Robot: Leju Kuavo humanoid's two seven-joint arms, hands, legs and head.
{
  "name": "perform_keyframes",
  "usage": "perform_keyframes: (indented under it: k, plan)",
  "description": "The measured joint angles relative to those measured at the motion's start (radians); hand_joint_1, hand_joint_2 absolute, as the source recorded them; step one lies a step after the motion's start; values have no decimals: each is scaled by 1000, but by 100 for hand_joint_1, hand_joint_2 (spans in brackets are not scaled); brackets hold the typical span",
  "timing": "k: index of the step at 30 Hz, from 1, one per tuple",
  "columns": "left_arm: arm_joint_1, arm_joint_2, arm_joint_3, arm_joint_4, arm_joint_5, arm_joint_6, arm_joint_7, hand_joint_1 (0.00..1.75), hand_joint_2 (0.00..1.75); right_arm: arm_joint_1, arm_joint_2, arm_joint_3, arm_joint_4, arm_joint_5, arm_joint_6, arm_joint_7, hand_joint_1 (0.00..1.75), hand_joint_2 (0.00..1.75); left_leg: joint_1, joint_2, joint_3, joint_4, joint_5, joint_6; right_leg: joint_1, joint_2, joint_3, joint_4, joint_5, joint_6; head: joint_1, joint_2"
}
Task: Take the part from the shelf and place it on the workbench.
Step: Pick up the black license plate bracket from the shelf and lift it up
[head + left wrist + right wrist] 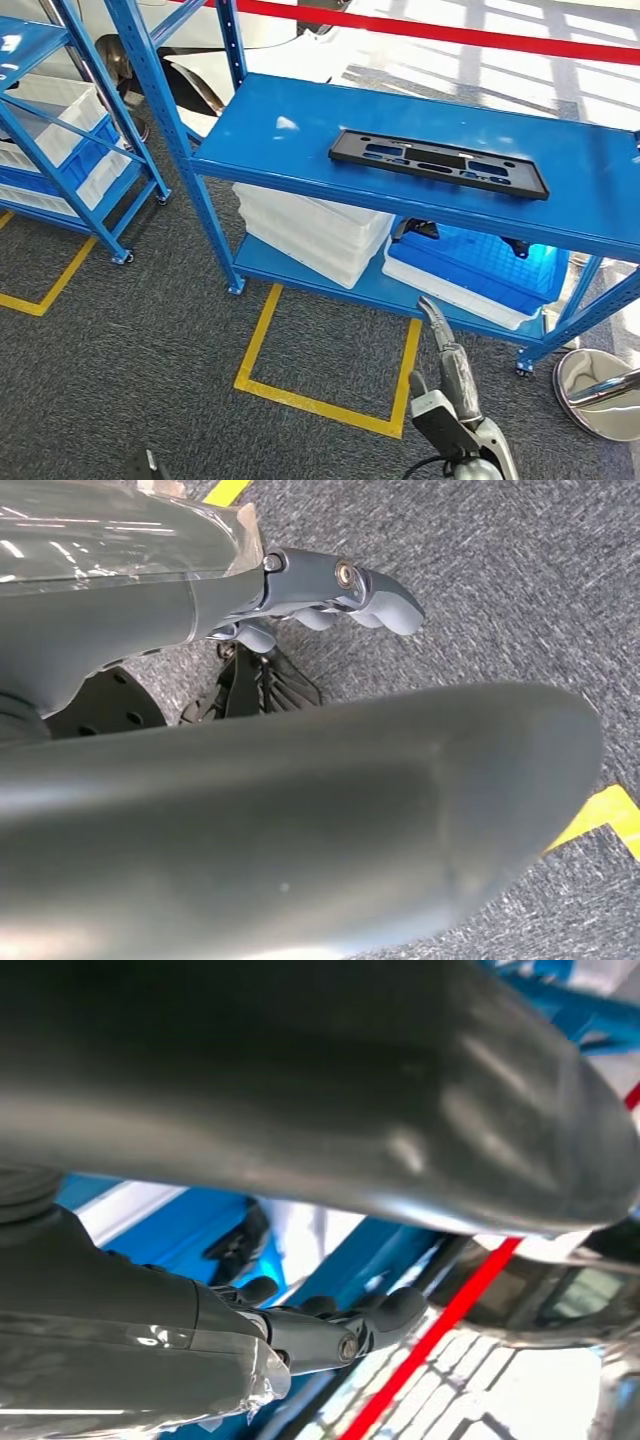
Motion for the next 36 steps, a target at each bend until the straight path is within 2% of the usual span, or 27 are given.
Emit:
perform_keyframes:
  k: [6, 10, 29, 33, 36]
  plan:
    - [-6, -2, 13, 3, 0, -37, -26, 0, 0, 8, -46, 176, -88, 0, 15, -17, 0, 0, 0, 0, 0, 0, 0, 0, 0, 0, 0, 0, 0, 0, 0, 0]
    - [-5, -2, 19, 9, 0, -74, -53, 0, 0, 35, -70, 249, -137, -11, 2, -18, 0, 0, 0, 0, 0, 0, 0, 0, 0, 0, 0, 0, 0, 0, 0, 0]
    - [3, -2, 39, 17, 0, -108, -78, 0, 0, 95, -83, 275, -198, 31, -79, 10, 0, 0, -5, 0, 0, 3, -1, 1, -6, 0, 0, -1, 2, 3, 0, 0]
    - [3, -2, 39, 18, 0, -109, -78, 0, 0, 97, -83, 275, -199, 39, -93, 18, 0, 175, -9, 0, -2, 6, -2, 7, -9, 0, 0, -4, 5, 10, 0, 0]
    - [3, -3, 39, 18, 0, -109, -78, 0, 0, 100, -83, 274, -200, 44, -103, 21, 0, 175, -4, 0, 2, -7, 3, 22, -8, 1, -1, 7, 17, 24, 0, 0]
